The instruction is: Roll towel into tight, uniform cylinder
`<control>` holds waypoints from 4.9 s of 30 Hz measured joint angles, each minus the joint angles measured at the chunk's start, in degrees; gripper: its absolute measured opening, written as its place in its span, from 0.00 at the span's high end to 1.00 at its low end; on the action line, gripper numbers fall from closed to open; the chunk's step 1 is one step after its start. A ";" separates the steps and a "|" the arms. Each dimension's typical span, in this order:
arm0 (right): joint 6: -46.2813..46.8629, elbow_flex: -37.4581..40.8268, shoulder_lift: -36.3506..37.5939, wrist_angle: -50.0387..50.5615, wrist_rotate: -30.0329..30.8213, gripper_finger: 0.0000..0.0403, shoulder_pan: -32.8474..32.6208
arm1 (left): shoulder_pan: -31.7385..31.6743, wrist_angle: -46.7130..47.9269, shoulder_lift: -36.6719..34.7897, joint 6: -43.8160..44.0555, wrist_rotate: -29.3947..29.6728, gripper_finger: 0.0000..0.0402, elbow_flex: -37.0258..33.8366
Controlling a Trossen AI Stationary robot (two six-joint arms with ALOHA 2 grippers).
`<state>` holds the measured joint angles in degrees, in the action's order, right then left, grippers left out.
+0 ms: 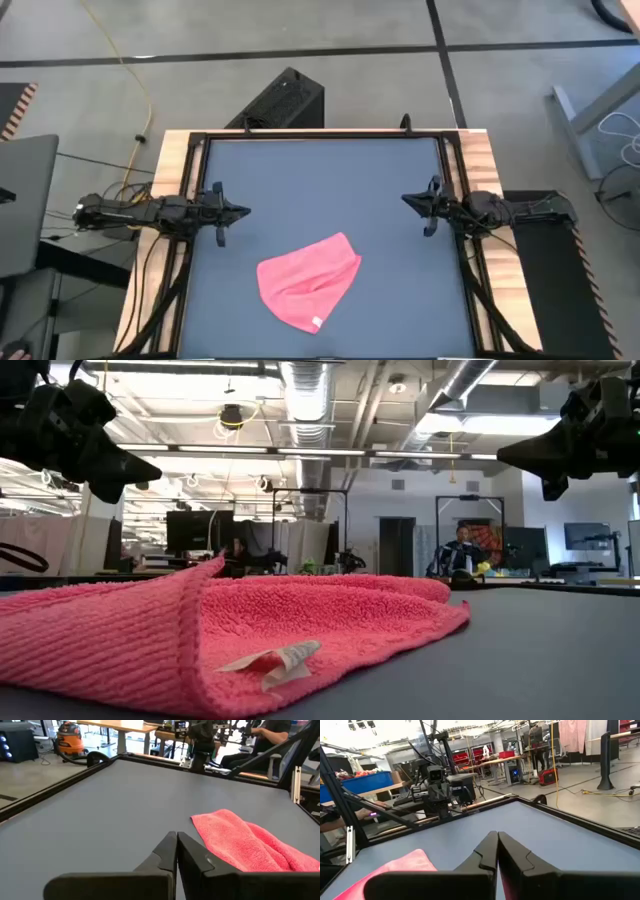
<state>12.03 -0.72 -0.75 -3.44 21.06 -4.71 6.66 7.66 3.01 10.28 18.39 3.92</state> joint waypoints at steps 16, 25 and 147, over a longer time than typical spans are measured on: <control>0.00 0.01 0.00 0.00 0.00 0.90 -0.01 | 0.00 0.00 0.00 0.00 0.00 1.00 0.00; 0.00 0.01 0.00 0.00 0.00 0.90 0.00 | 0.00 0.00 0.00 0.00 0.00 1.00 0.00; 0.81 -95.90 -123.16 22.10 -25.47 0.56 -22.93 | 18.23 -15.93 81.35 2.86 -10.32 0.69 28.33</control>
<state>12.84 -96.62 -123.91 18.66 -4.41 -27.65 24.88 -8.27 84.36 13.15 8.07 32.25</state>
